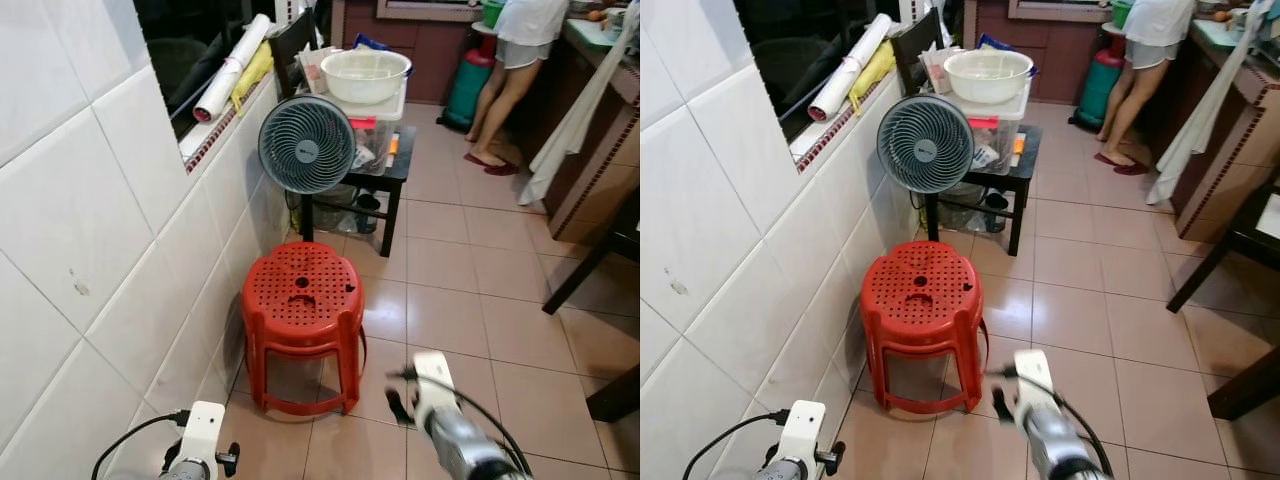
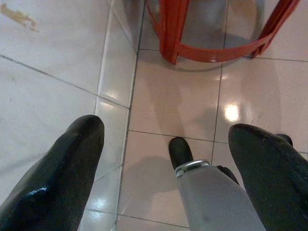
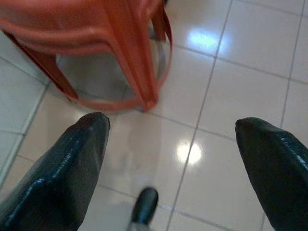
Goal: Setting the table
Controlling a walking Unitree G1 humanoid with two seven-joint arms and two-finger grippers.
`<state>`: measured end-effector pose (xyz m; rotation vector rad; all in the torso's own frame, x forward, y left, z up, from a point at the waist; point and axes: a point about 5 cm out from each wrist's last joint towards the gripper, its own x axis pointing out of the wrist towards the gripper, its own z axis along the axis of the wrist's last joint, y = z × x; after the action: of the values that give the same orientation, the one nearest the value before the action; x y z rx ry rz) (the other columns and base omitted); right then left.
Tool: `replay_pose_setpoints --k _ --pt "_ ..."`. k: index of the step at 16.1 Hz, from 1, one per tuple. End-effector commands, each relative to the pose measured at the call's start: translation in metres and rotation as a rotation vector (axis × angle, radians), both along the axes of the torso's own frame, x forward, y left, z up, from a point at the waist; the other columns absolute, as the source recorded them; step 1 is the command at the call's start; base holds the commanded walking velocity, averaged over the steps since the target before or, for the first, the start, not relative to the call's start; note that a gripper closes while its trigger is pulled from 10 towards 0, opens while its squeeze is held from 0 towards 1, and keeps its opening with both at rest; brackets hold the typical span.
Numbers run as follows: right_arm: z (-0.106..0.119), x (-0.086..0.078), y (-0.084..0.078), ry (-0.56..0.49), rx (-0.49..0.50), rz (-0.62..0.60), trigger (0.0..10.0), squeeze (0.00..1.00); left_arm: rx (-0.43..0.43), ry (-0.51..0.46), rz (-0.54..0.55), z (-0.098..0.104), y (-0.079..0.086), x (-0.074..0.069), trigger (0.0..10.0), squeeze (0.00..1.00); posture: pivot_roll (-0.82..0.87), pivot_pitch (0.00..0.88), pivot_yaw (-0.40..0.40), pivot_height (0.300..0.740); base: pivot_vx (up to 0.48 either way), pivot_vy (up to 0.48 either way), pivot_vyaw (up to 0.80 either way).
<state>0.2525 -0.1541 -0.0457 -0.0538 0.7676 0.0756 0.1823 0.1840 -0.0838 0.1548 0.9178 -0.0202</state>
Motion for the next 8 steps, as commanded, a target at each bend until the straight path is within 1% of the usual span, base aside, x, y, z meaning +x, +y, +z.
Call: replay_pose_setpoints --k 1,4,5,7,8 --pt "0.002 0.002 0.000 -0.006 0.013 -0.015 10.0 0.00 -0.002 -0.010 0.013 0.001 0.001 0.001 10.0 0.00 -0.07 0.000 -0.009 0.740 0.000 0.000 0.00" --pt "0.003 0.004 -0.002 -0.011 0.007 -0.016 10.0 0.00 -0.013 -0.028 0.022 0.002 0.000 0.002 10.0 0.00 -0.07 0.000 -0.008 0.740 0.000 0.000 0.00" --pt "0.003 0.004 -0.004 -0.011 -0.001 -0.019 10.0 0.00 -0.021 -0.064 0.044 0.007 0.004 0.011 10.0 0.00 -0.07 0.000 -0.009 0.740 0.000 0.000 0.00" --pt "0.004 0.005 -0.006 -0.011 -0.006 -0.021 10.0 0.00 -0.018 -0.141 0.067 0.031 0.023 0.050 10.0 0.00 -0.07 0.000 -0.011 0.740 0.000 0.000 0.00" --pt "0.004 0.005 -0.007 -0.014 -0.008 -0.022 10.0 0.00 -0.019 -0.157 0.069 0.035 0.022 0.056 10.0 0.00 -0.07 0.000 -0.007 0.740 0.000 0.000 0.00"
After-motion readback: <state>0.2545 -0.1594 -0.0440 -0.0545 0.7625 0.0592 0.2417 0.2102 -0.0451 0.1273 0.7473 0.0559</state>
